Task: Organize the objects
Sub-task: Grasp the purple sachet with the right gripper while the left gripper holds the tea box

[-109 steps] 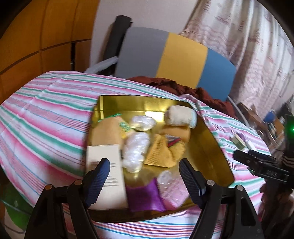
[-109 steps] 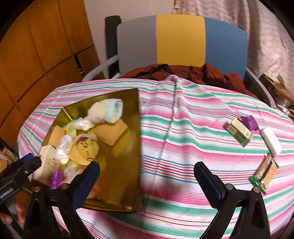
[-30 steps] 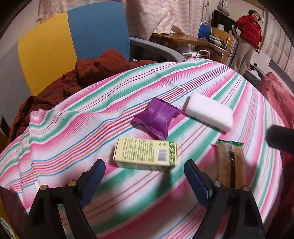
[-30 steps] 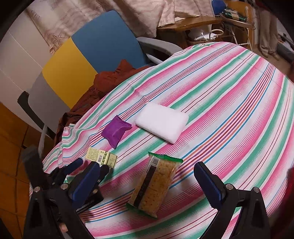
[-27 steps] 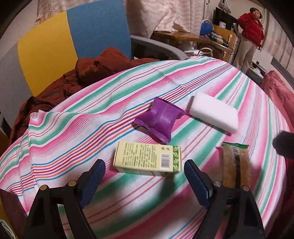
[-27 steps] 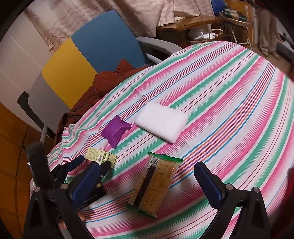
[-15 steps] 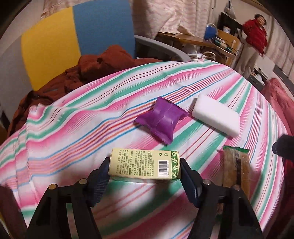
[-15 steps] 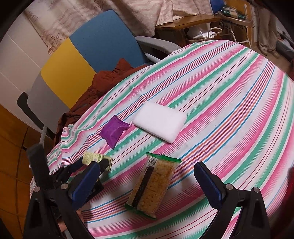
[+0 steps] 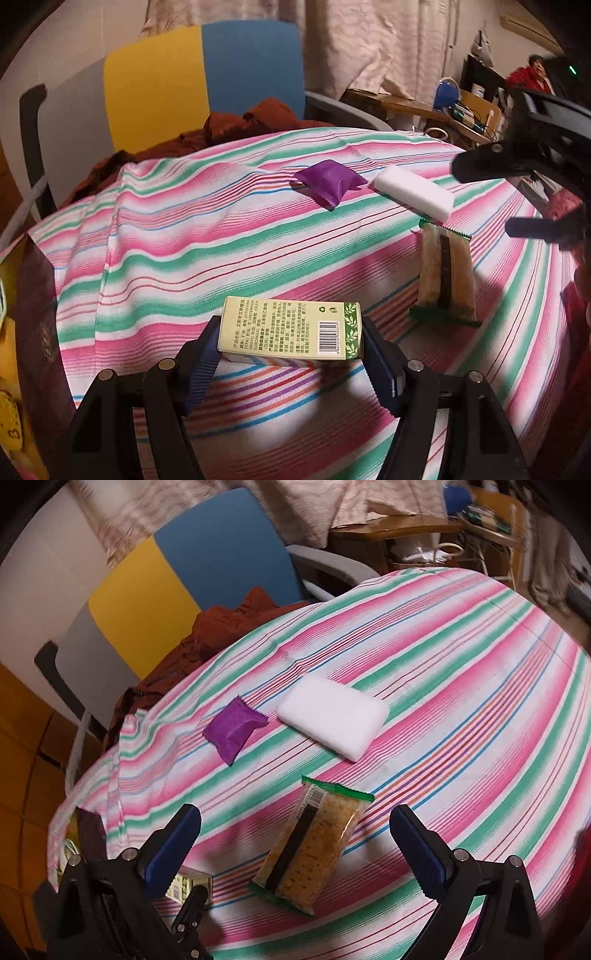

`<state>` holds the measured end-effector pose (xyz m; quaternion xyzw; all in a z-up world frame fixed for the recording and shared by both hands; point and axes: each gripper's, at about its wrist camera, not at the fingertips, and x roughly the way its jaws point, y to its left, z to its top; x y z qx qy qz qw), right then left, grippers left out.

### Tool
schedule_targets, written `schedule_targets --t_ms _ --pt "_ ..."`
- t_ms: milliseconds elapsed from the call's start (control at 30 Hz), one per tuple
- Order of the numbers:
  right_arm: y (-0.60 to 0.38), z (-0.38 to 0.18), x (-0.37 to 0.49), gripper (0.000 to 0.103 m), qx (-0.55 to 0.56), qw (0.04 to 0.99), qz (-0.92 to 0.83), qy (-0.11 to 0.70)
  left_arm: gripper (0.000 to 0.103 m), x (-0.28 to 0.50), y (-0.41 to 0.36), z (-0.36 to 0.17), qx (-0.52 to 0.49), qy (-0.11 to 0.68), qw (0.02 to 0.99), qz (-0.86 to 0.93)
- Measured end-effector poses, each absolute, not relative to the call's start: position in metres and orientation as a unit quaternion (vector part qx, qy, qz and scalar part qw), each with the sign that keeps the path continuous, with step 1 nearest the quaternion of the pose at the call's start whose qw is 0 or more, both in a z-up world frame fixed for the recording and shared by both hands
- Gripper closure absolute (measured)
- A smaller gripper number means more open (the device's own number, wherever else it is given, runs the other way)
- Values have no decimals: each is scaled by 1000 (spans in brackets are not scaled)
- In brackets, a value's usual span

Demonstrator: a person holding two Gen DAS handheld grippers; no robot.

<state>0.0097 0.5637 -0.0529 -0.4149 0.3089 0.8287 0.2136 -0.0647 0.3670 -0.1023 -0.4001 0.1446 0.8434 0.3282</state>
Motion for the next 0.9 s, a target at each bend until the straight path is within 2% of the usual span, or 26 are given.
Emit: schedule_targets --t_ms 300,400,667,733,800,900 --pt "539 -48 -17 1 -447 180 839 254 31 -77 358 -106 -415 93 349 835" --pt "544 -49 -37 1 -446 152 827 308 30 -78 359 -108 -418 89 352 833" --pt "569 -74 -104 1 -443 150 781 413 29 -83 353 -112 -426 64 360 827" --pt "577 -85 -118 5 -452 170 766 425 29 -83 353 -112 -425 65 360 828" --pt "581 -91 -129 19 -460 181 760 422 29 -84 353 -112 -426 62 361 827" --pt "580 -101 -146 34 -489 193 755 391 28 -85 352 -113 -426 59 364 827"
